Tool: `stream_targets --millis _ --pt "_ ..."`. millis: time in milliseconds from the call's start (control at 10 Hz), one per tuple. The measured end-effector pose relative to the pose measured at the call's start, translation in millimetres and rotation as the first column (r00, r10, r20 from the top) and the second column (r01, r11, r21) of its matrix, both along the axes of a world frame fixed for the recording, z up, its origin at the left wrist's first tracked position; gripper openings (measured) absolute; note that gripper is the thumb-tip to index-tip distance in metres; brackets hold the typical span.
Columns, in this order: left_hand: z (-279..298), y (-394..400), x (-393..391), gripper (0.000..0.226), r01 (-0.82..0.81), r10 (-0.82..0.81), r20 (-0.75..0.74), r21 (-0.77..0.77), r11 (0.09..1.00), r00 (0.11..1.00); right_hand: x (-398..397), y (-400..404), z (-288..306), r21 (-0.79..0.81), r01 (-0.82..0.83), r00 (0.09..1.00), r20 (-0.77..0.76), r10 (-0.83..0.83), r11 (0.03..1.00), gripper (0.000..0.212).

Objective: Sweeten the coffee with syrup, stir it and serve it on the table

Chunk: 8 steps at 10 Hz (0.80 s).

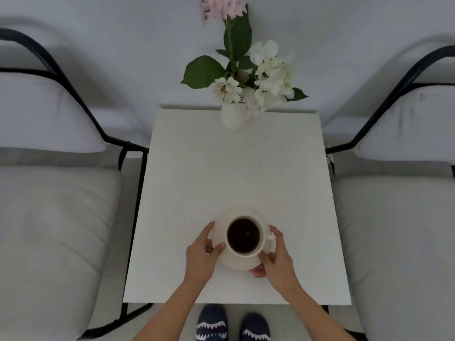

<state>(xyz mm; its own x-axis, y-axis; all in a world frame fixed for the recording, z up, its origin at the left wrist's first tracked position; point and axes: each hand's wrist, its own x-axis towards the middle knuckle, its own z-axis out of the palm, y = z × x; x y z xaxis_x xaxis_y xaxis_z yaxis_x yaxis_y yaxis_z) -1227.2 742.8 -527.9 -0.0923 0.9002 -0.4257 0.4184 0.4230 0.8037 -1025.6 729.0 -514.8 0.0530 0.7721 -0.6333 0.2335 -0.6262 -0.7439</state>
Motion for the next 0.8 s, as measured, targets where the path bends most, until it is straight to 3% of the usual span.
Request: stream_targets --millis 400,600,700,800 --pt "-7.9 -2.8 4.0 0.061 0.041 -0.044 -0.053 -0.053 0.998 0.998 2.7 -1.0 -3.7 -0.035 -0.04 0.999 0.033 0.041 0.999 0.062" --pt "-4.5 2.7 0.0 0.066 0.17 -0.191 -0.217 -0.113 0.979 0.957 1.7 -0.2 -0.4 -0.01 -0.11 0.988 0.109 0.111 0.994 0.064" --pt "1.9 2.2 -0.3 0.067 0.203 -0.237 -0.277 -0.147 0.968 0.931 3.2 0.2 -1.0 -0.062 -0.16 0.98 0.113 0.166 0.985 0.068" --pt "-1.2 -5.5 -4.8 0.064 0.183 -0.201 -0.423 -0.083 0.98 0.884 18.5 11.9 6.7 -0.216 -0.112 0.99 0.062 0.128 0.97 0.069"
